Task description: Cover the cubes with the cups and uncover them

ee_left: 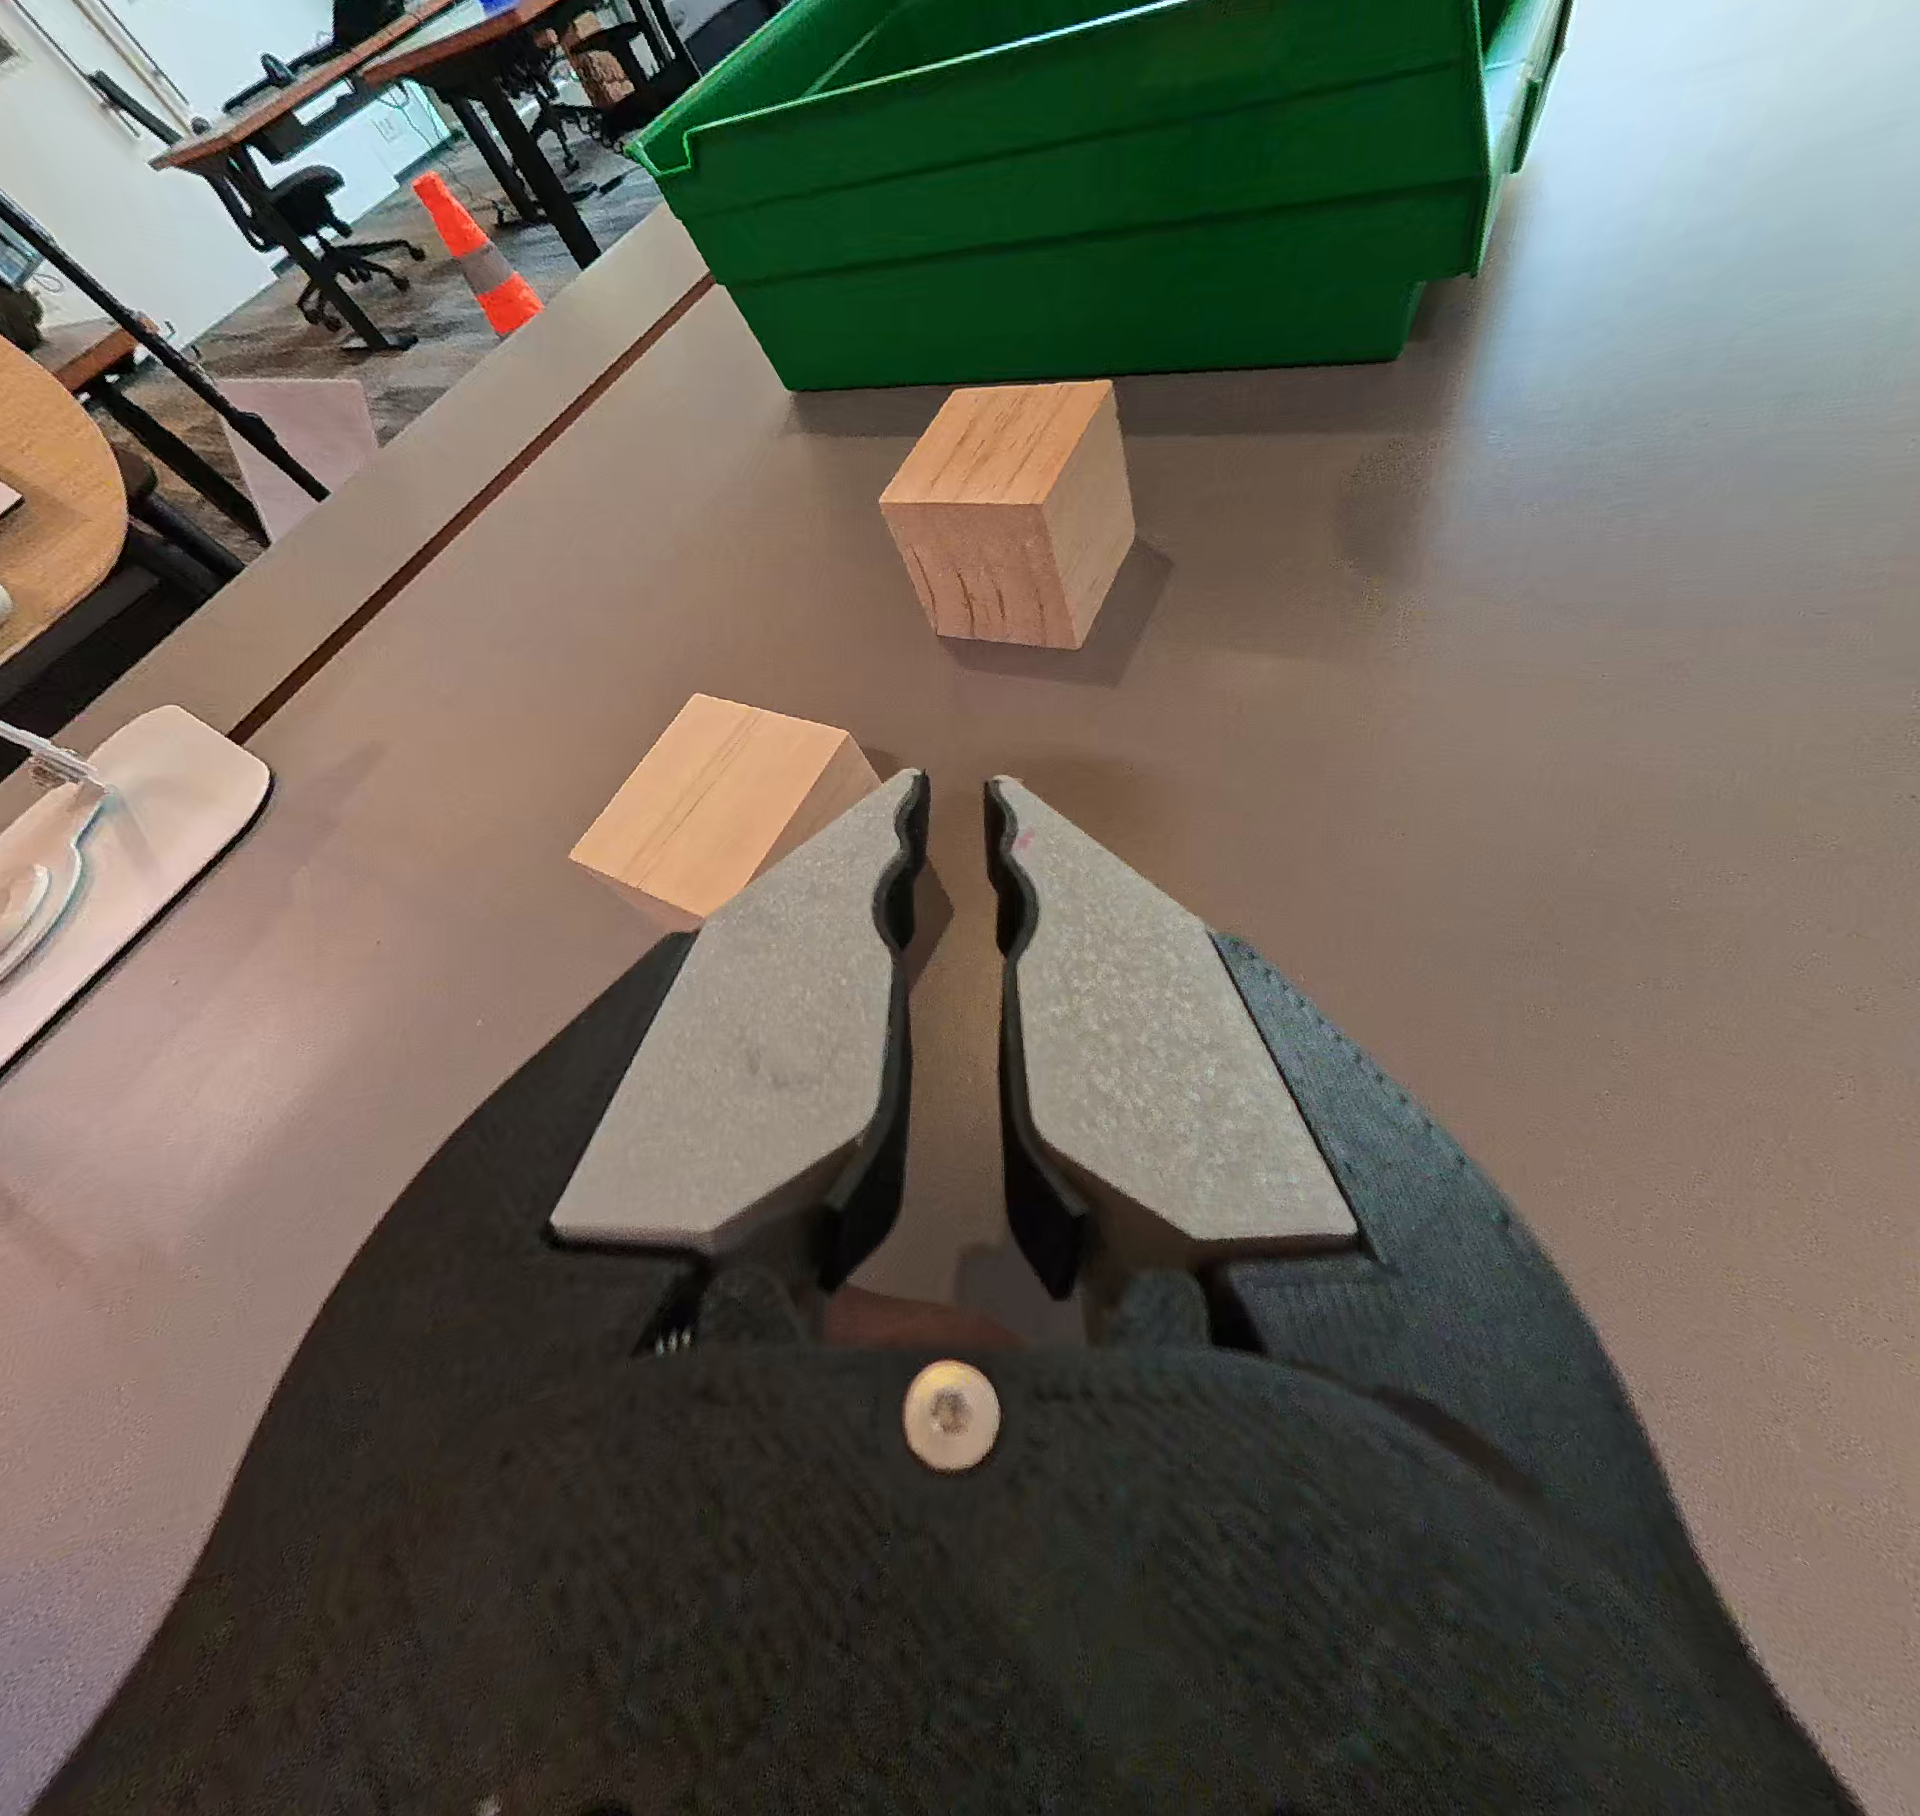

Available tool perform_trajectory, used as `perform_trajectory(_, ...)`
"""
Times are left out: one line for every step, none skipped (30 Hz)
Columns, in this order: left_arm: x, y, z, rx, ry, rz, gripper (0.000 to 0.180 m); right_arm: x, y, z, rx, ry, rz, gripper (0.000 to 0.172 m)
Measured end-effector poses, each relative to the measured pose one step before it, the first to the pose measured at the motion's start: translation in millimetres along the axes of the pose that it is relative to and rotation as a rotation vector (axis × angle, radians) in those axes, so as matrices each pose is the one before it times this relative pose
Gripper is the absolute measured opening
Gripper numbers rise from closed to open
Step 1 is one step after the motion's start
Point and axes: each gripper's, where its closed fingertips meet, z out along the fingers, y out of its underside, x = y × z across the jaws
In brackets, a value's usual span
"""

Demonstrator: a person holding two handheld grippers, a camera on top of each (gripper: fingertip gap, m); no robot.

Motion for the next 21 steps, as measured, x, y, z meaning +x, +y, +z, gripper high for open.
perform_trajectory(-0.81,0.40,0.64,-0.0022,-0.0053,0.0014,0.009,18.94,5.40,-3.16,-0.0065,0.0541,0.0221,0.001)
perform_trajectory(-0.94,0.38,0.72,-0.0024,-0.0063,0.0012,0.009,18.53,7.88,1.47,-0.0199,0.0469,0.0271,0.001)
perform_trajectory(-0.38,0.66,0.51,-0.0025,-0.0036,0.0014,0.009,15.69,8.88,6.19,-0.0294,0.0324,0.0234,0.001)
perform_trajectory(-0.04,0.61,0.59,-0.0027,-0.0015,0.0019,0.009,12.31,8.73,10.33,-0.0352,0.0195,0.0149,0.001)
perform_trajectory(0.08,0.50,0.44,-0.0021,-0.0022,0.0033,0.009,8.95,8.03,13.21,-0.0414,0.0098,0.0059,0.001)
perform_trajectory(0.31,0.50,0.64,-0.0016,-0.0011,0.0057,0.009,6.57,7.20,15.06,-0.0482,0.0051,-0.0052,0.002)
perform_trajectory(0.27,0.95,0.60,-0.0044,-0.0015,0.0088,0.009,5.57,5.23,16.10,-0.0472,0.0066,-0.0106,0.002)
perform_trajectory(-0.09,1.04,0.64,-0.0056,-0.0048,0.0118,0.009,4.99,2.08,16.28,-0.0383,0.0074,-0.0057,0.002)
perform_trajectory(-0.07,0.83,0.43,-0.0040,-0.0045,0.0121,0.009,4.15,-1.06,16.16,-0.0248,0.0040,-0.0019,0.002)
perform_trajectory(0.01,0.61,0.36,-0.0027,-0.0029,0.0095,0.009,3.53,-3.67,15.87,-0.0106,0.0002,0.0006,0.002)
perform_trajectory(-0.55,0.34,-0.06,-0.0003,-0.0044,0.0054,0.009,3.24,-4.48,15.52,-0.0061,-0.0046,0.0035,0.002)
perform_trajectory(-0.67,0.06,-0.14,0.0013,-0.0036,0.0021,0.009,3.20,-3.72,15.71,-0.0103,-0.0085,0.0082,0.002)
perform_trajectory(-0.98,-0.02,-0.29,0.0017,-0.0034,-0.0010,0.009,3.60,-2.22,15.87,-0.0182,-0.0093,0.0115,0.002)
perform_trajectory(-2.46,-0.36,-0.10,0.0040,-0.0116,-0.0042,0.009,4.24,-0.63,15.72,-0.0268,-0.0054,0.0121,0.002)
perform_trajectory(-3.08,-0.47,-0.09,0.0047,-0.0139,-0.0063,0.009,4.43,0.46,14.57,-0.0320,-0.0007,0.0090,0.002)
perform_trajectory(-1.37,0.15,-0.05,0.0010,-0.0020,-0.0076,0.009,3.87,0.64,12.75,-0.0306,0.0000,0.0027,0.002)
perform_trajectory(-0.63,0.26,-0.04,-0.0010,0.0031,-0.0087,0.009,2.65,-0.18,10.97,-0.0232,-0.0031,-0.0004,0.002)
perform_trajectory(-0.67,0.25,-0.16,-0.0004,0.0022,-0.0065,0.009,1.10,-1.00,9.04,-0.0152,-0.0083,0.0027,0.003)
perform_trajectory(-0.54,0.15,-0.17,-0.0004,0.0016,-0.0025,0.009,0.12,-1.72,7.03,-0.0076,-0.0114,0.0111,0.003)
perform_trajectory(-0.52,0.13,0.02,-0.0007,0.0010,-0.0011,0.009,0.21,-2.36,4.74,0.0011,-0.0095,0.0196,0.005)
perform_trajectory(-0.29,0.23,0.14,-0.0017,0.0023,-0.0032,0.009,0.02,-2.81,2.62,0.0096,-0.0094,0.0213,0.010)
